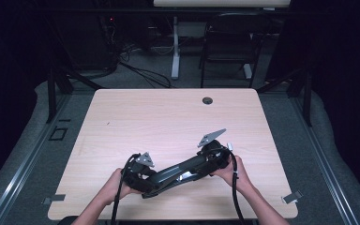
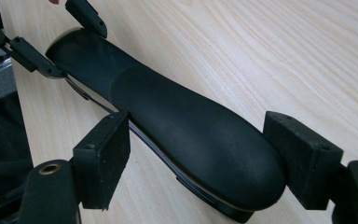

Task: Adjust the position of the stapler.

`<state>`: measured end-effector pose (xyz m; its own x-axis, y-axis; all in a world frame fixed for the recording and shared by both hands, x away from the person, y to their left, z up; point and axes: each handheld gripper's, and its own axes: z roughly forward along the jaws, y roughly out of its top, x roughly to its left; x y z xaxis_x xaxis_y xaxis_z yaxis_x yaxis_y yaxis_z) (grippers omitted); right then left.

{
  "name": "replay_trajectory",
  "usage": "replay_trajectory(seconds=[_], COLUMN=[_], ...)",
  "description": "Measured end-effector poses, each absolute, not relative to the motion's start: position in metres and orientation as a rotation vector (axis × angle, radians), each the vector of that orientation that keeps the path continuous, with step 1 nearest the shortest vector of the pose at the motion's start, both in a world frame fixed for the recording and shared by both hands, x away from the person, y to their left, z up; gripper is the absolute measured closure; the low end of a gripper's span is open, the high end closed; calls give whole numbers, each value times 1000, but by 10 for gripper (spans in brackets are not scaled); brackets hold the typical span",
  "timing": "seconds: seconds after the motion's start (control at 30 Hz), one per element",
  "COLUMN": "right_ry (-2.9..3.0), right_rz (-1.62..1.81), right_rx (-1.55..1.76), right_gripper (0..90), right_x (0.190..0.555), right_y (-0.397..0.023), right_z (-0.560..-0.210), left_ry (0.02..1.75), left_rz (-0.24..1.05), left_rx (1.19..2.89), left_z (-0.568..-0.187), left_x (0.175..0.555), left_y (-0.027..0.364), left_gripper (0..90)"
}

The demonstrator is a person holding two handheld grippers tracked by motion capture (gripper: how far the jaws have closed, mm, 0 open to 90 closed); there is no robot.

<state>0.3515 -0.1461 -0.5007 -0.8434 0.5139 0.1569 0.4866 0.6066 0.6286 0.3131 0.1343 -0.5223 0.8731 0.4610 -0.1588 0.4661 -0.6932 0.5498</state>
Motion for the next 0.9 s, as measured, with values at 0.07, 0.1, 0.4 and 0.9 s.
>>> replay_trajectory(seconds=[0.07,0.1,0.4,0.9], right_ry=[2777,2775,2781,2761], right_rz=[1075,1078,1079,984], right_rx=[872,879,909,937], right_gripper=[246,252,286,353], right_x=[352,351,351,346], right_y=[-146,-147,-148,-141], right_z=[-501,-501,-502,-502], left_ry=[666,664,637,647], left_rz=[-15,-16,9,29], left_rx=[2444,2447,2479,2479], left_z=[-522,-523,-526,-527], left_x=[314,315,321,343], left_y=[135,134,132,135], left_gripper=[435,434,426,353])
